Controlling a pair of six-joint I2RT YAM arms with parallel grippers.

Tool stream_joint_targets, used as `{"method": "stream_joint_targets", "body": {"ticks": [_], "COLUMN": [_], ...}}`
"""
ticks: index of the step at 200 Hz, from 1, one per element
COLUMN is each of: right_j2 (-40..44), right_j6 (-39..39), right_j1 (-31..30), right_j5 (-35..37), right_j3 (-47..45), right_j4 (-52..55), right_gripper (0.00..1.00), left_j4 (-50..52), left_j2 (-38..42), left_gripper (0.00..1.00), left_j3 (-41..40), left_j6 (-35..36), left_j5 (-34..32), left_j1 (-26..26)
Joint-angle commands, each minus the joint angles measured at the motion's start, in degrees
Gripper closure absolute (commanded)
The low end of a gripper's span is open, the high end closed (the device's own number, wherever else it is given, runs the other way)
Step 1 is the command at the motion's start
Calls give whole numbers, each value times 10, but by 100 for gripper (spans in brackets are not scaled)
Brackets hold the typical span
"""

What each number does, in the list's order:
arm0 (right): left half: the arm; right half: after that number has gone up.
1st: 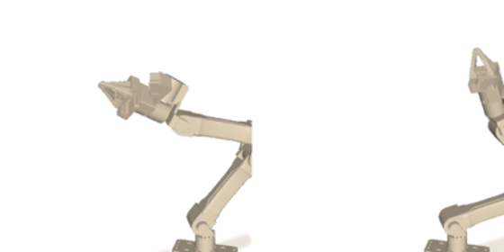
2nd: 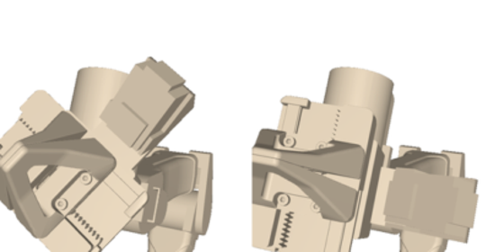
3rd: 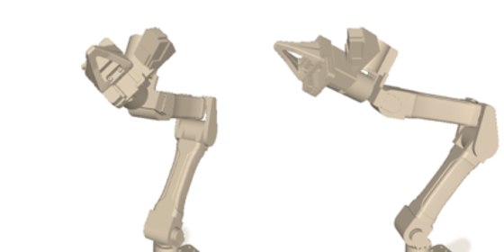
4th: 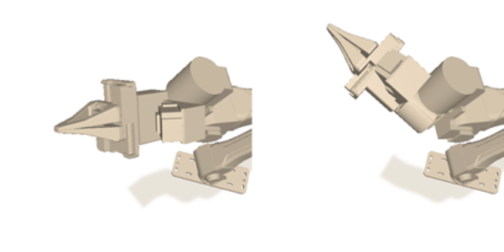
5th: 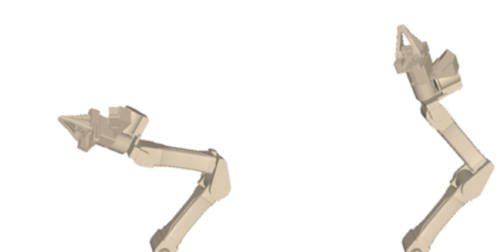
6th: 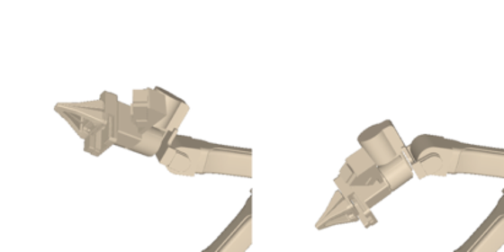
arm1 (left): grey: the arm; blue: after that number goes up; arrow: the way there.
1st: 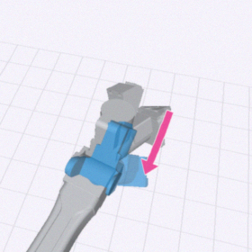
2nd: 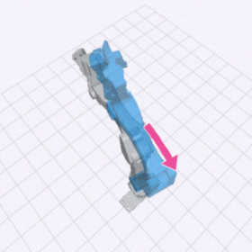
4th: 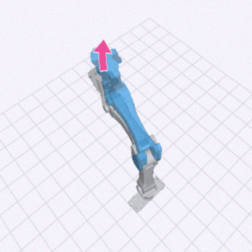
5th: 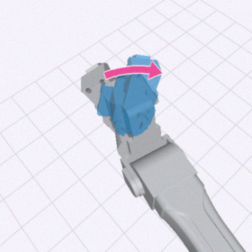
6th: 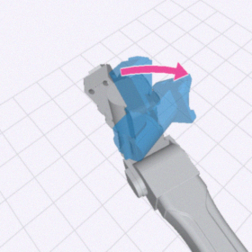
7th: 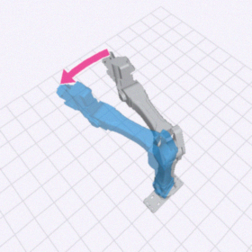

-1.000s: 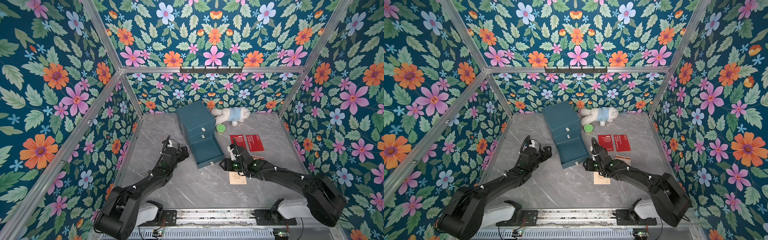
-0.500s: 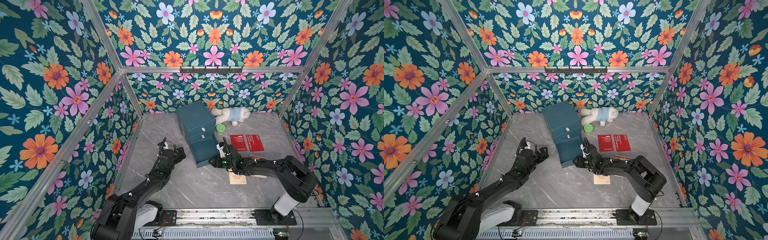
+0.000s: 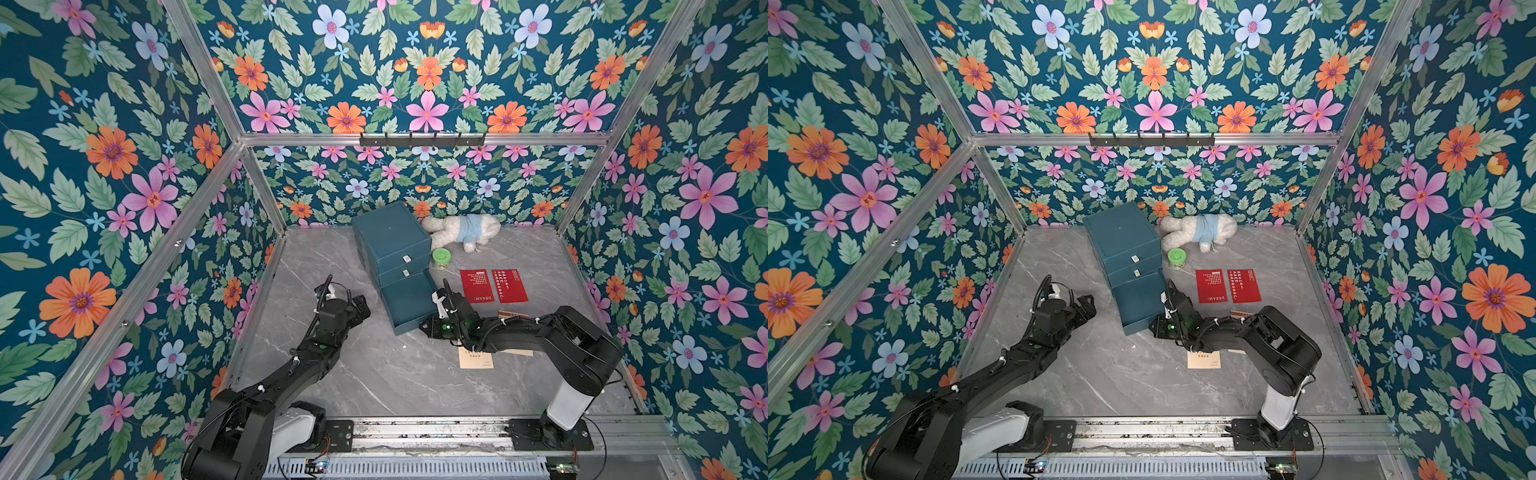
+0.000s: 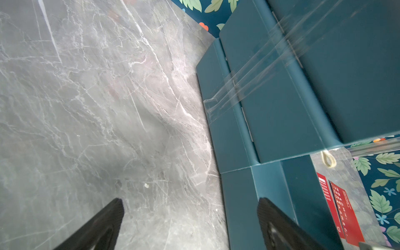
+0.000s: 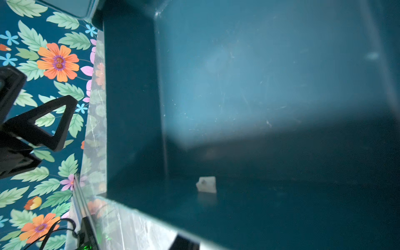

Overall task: Take the postcards out of the drawer
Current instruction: Close the drawer in the storage box.

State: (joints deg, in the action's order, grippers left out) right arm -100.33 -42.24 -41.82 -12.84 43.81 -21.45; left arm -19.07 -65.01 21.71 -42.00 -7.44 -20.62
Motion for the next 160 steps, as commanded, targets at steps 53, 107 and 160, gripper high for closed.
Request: {"method": "stream_joint_targets", "body": {"ticks": [53, 107, 160], "right_j2": [-16, -72, -130], "right_j6": [84, 87, 91], "right_j1": [12, 13, 18], "right_j5": [30, 53, 85], "right_j3": [67, 90, 124], "right_j4": [10, -94, -190], "right_gripper": [92, 92, 90], "left_j4": [-3, -4, -2], "left_j2": [-3, -15, -15], "left_gripper": [1, 1, 1], "left_j3": [6, 10, 11], "left_j6": [-4, -4, -4], "left_j5": [-2, 2, 1], "left_j1": [1, 1, 1]}}
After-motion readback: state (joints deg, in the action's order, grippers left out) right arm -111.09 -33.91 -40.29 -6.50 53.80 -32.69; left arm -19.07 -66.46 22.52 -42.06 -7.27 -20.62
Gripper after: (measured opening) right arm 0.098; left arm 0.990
